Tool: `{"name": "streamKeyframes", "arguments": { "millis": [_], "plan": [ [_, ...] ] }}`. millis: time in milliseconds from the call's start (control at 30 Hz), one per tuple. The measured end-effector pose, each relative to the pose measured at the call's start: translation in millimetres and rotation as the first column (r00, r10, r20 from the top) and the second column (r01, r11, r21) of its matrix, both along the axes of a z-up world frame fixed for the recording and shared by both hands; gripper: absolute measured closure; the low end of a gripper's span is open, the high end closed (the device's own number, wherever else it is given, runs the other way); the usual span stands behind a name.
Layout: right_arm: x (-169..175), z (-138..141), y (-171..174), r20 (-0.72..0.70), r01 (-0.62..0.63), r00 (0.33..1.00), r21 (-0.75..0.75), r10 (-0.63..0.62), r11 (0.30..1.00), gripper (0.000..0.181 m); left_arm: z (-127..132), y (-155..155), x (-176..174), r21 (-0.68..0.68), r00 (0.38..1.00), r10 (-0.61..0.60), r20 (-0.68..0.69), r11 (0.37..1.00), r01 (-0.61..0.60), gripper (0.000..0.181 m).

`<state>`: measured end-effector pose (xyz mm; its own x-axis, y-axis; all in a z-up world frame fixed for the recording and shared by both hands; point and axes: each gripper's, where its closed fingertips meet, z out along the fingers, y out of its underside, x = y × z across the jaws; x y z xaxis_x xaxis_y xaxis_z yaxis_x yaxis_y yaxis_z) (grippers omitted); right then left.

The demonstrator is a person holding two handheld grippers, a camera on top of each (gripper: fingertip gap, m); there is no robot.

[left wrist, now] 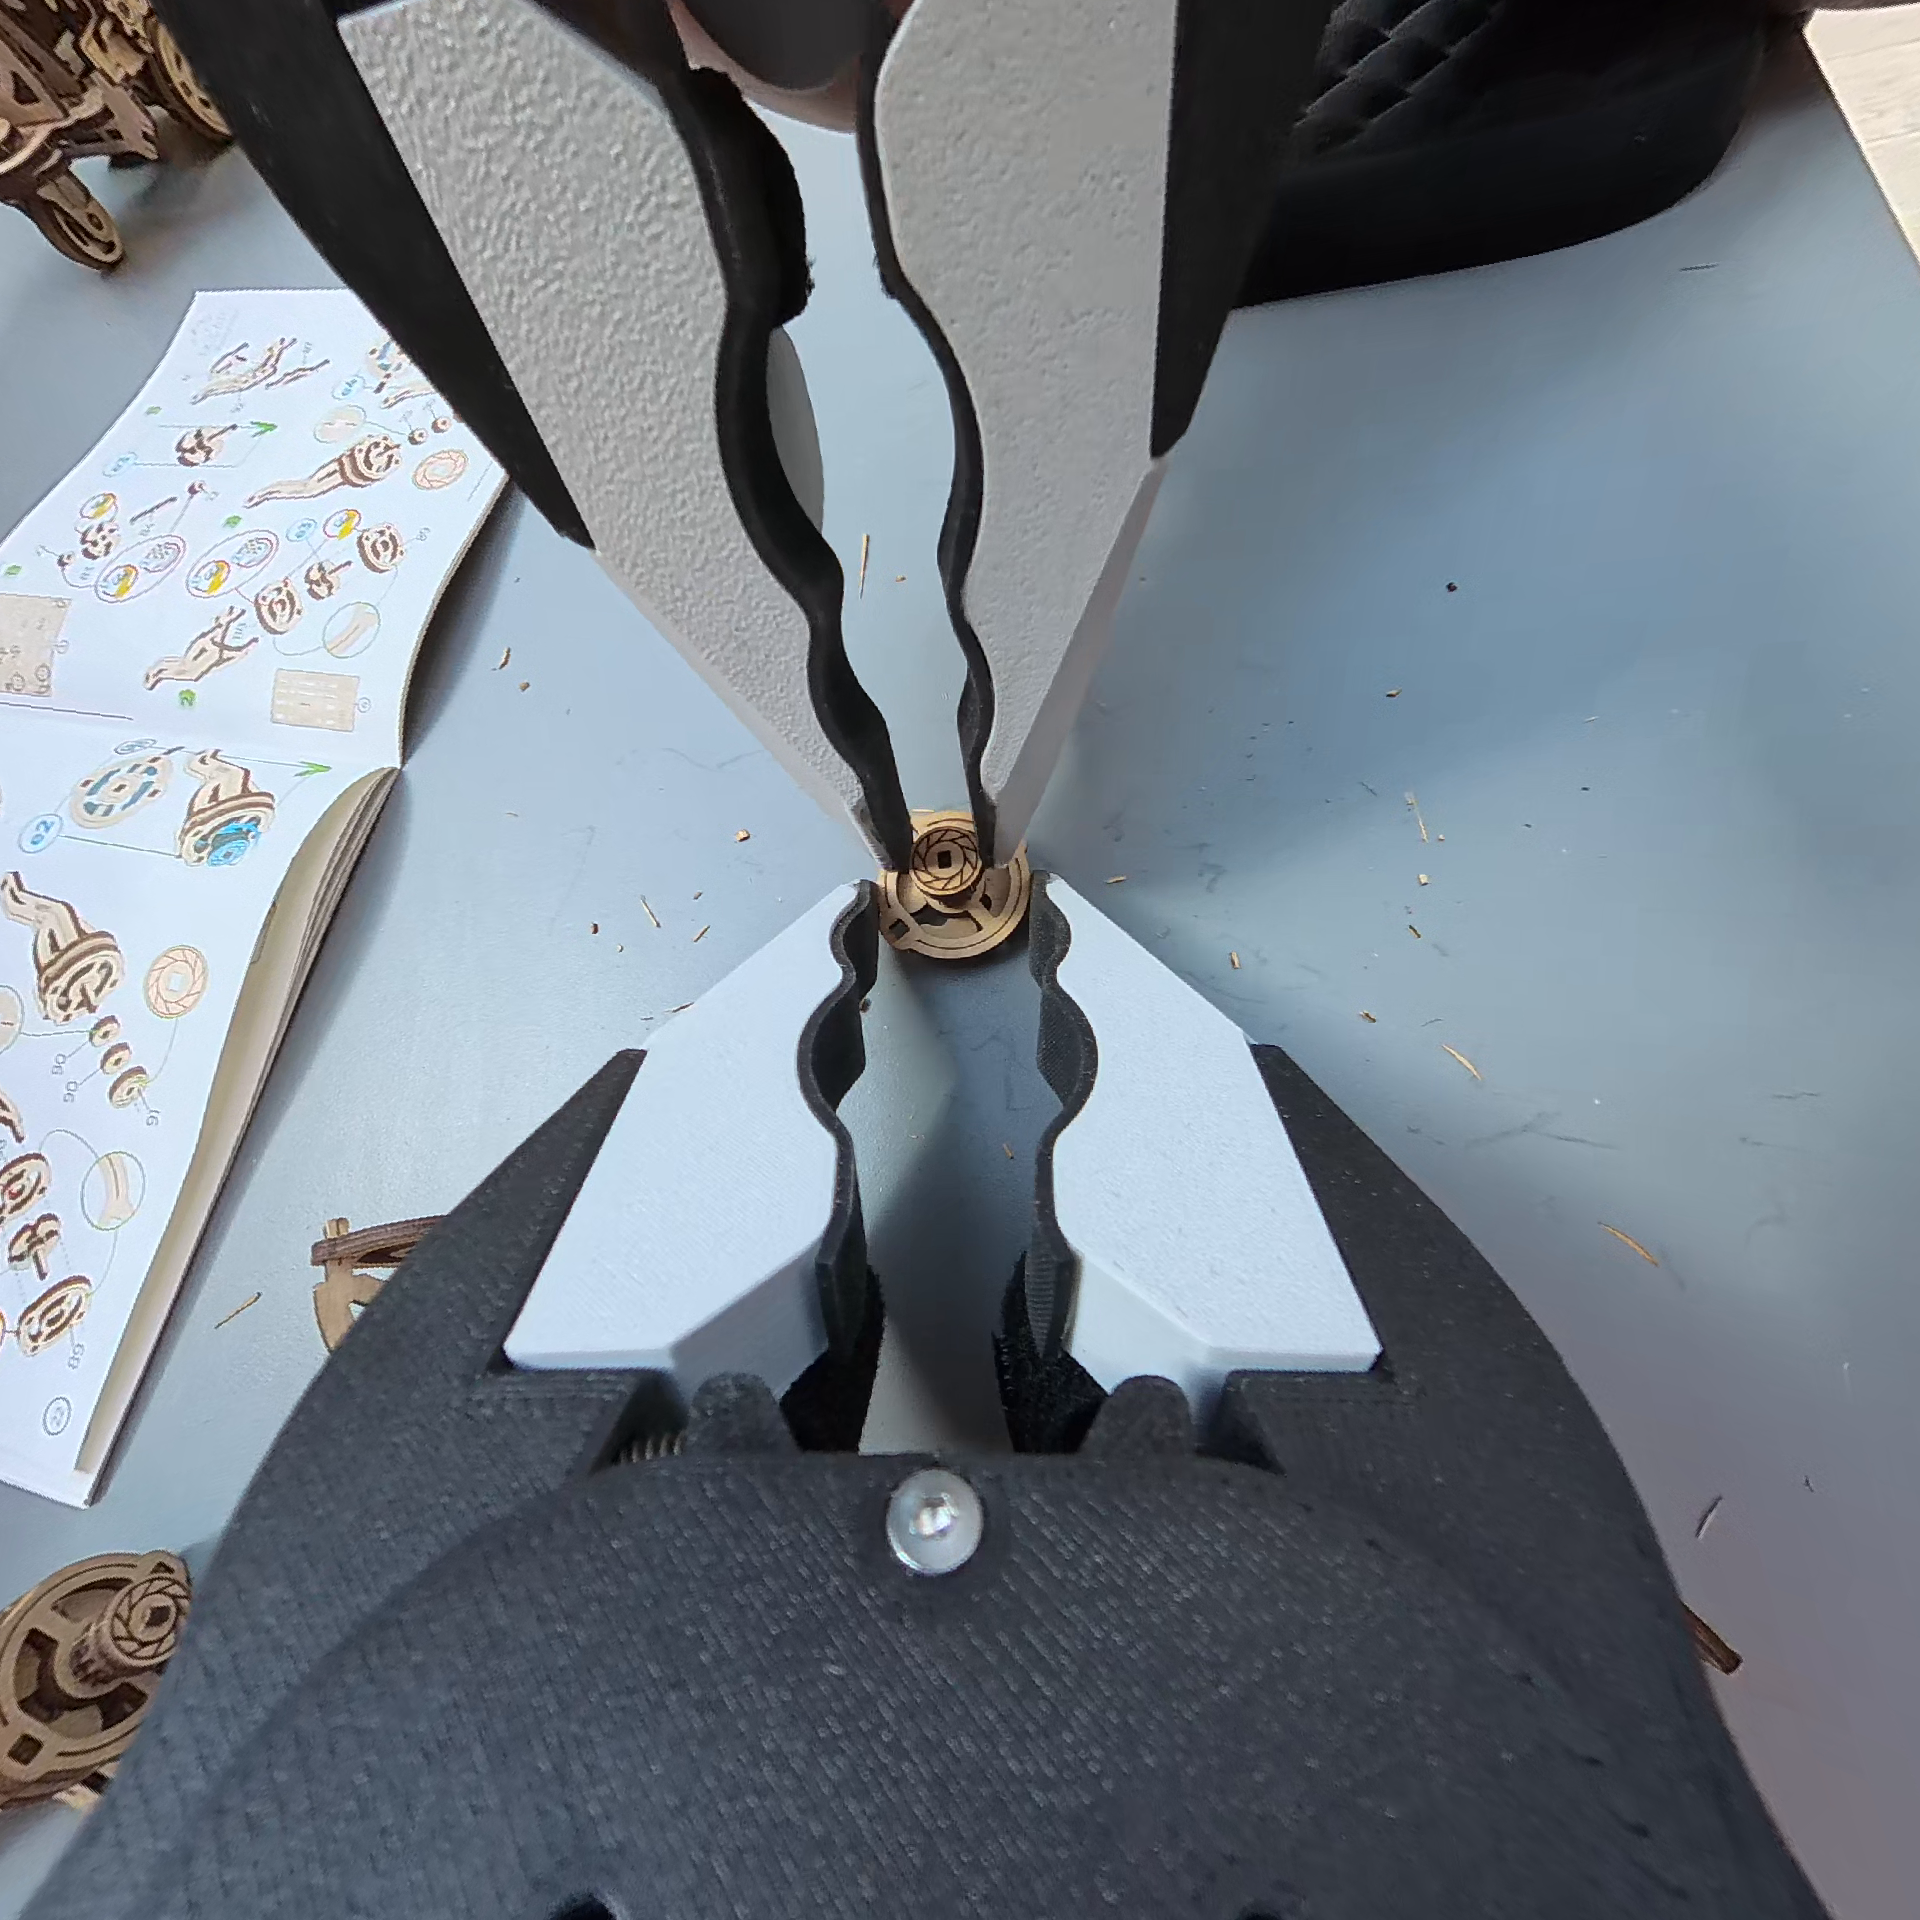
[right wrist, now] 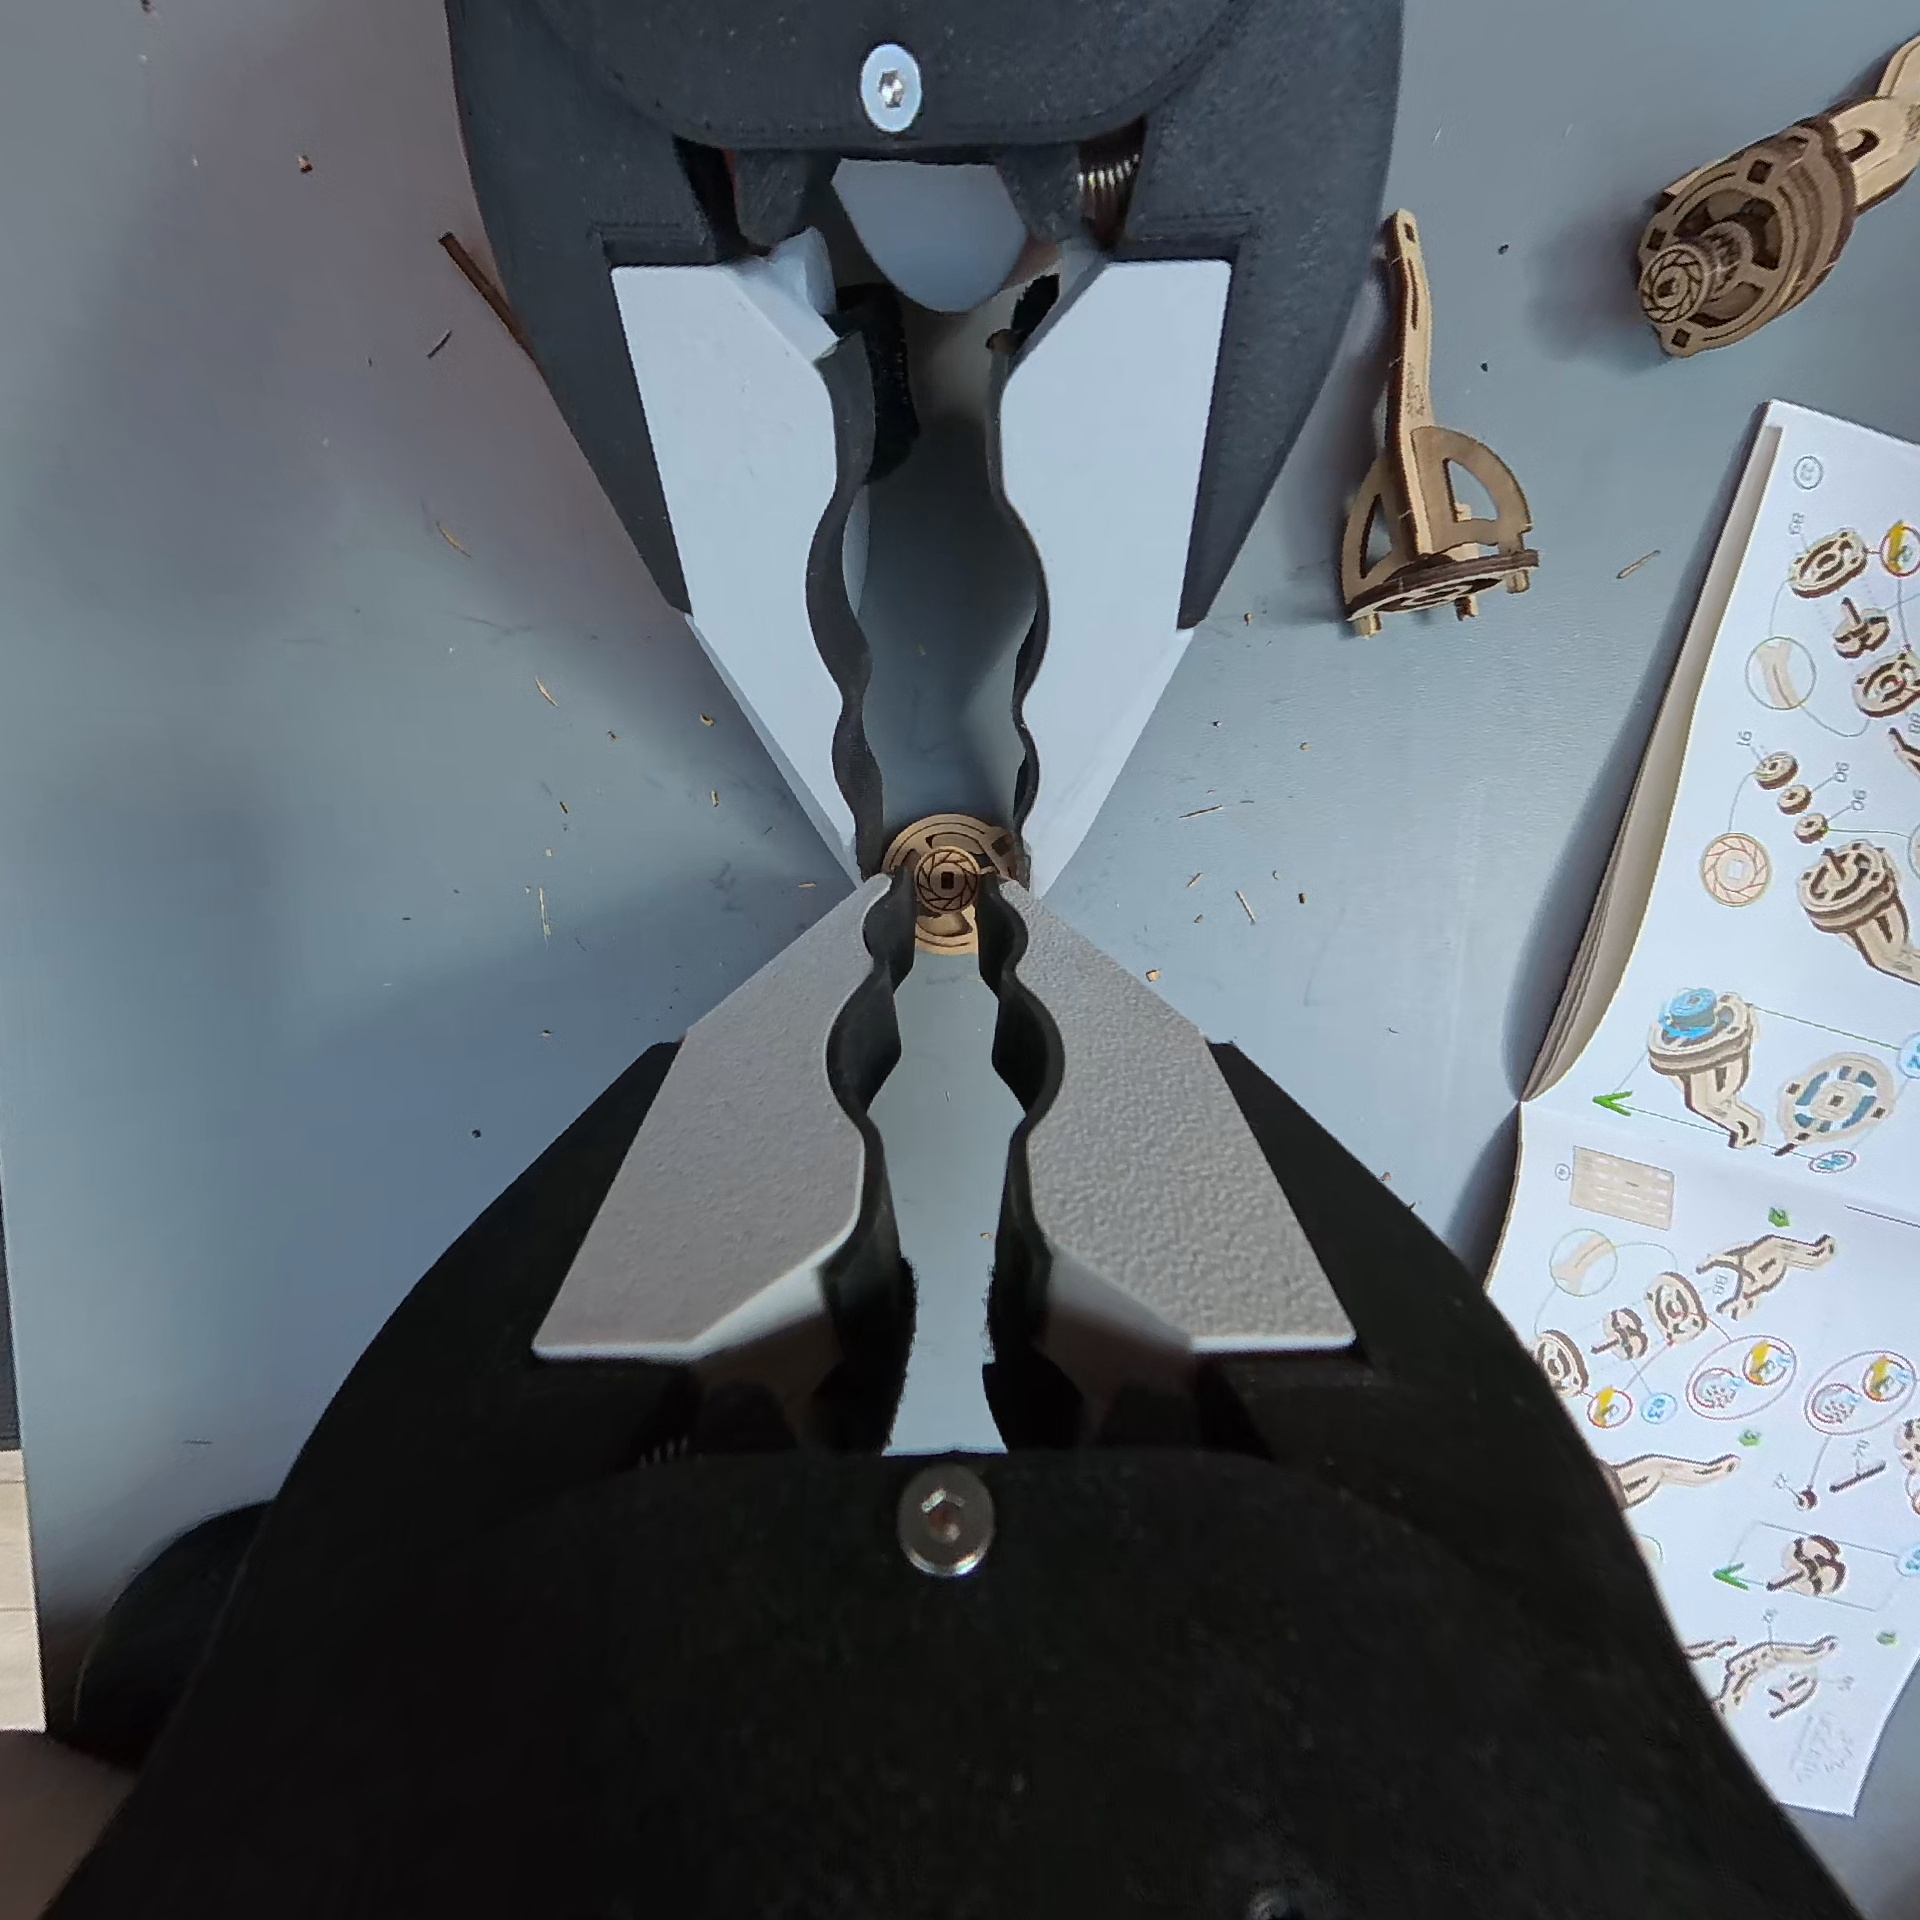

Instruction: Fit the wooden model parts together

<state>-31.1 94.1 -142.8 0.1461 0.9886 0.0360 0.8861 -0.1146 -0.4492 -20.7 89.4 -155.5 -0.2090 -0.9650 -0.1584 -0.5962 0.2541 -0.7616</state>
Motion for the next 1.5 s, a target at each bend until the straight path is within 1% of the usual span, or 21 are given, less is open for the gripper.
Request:
{"name": "streamKeyframes", "arguments": {
  "millis": [167, 267, 333, 567, 667, 800, 867, 1067, 1367, 1500],
  "plan": [
    [1.4, -0.4, 0.2, -0.006, 0.007, 1.0, -0.084, -0.007, 0.996, 0.17, 0.1, 0.3, 0.4, 0.006, 1.0, 0.005, 0.001, 1.0, -0.005, 0.154],
    [1.5, -0.5, 0.1, -0.006, 0.015, 1.0, -0.097, -0.016, 0.995, 0.17, 0.3, 0.4, 0.4, 0.019, 1.0, 0.004, 0.001, 1.0, -0.004, 0.155],
    [1.4, -0.4, 0.1, -0.009, 0.017, 1.0, -0.077, -0.018, 0.997, 0.17, 0.2, 0.4, 0.4, 0.018, 1.0, 0.006, 0.001, 1.0, -0.006, 0.155],
    [1.5, -0.1, -1.1, 0.027, 0.016, 0.999, 0.082, -0.018, 0.996, 0.17, 0.3, -0.1, 0.4, 0.014, 1.0, 0.007, -0.001, 1.0, -0.007, 0.154],
    [1.3, -0.2, -0.8, 0.041, 0.014, 0.999, 0.072, -0.017, 0.997, 0.17, 0.3, -0.1, 0.4, 0.013, 1.0, 0.007, -0.001, 1.0, -0.007, 0.154],
    [1.9, -0.8, 0.2, 0.036, 0.014, 0.999, -0.03, -0.013, 0.999, 0.17, 0.2, 0.4, 0.5, 0.014, 1.0, 0.007, -0.002, 1.0, -0.007, 0.154],
    [1.7, -0.8, 0.2, 0.033, 0.007, 0.999, -0.049, -0.005, 0.999, 0.17, 0.2, 0.4, 0.5, 0.017, 1.0, 0.008, -0.003, 1.0, -0.008, 0.154],
    [0.2, -0.1, -0.3, 0.078, -0.01, 0.997, 0.057, 0.005, 0.998, 0.17, 0.1, 0.1, 0.1, 0.011, 1.0, 0.005, -0.005, 1.0, -0.005, 0.154],
    [-0.3, 0.6, 0.7, 0.027, -0.014, 1.0, 0.092, 0.012, 0.996, 0.169, 0.1, 0.5, 0.0, 0.01, 1.0, 0.006, -0.003, 1.0, -0.006, 0.154],
    [-0.1, 0.6, 0.9, 0.008, -0.005, 1.0, 0.08, 0.004, 0.997, 0.169, 0.1, 0.7, 0.1, 0.014, 1.0, 0.005, -0.002, 1.0, -0.005, 0.154]
  ]
}}
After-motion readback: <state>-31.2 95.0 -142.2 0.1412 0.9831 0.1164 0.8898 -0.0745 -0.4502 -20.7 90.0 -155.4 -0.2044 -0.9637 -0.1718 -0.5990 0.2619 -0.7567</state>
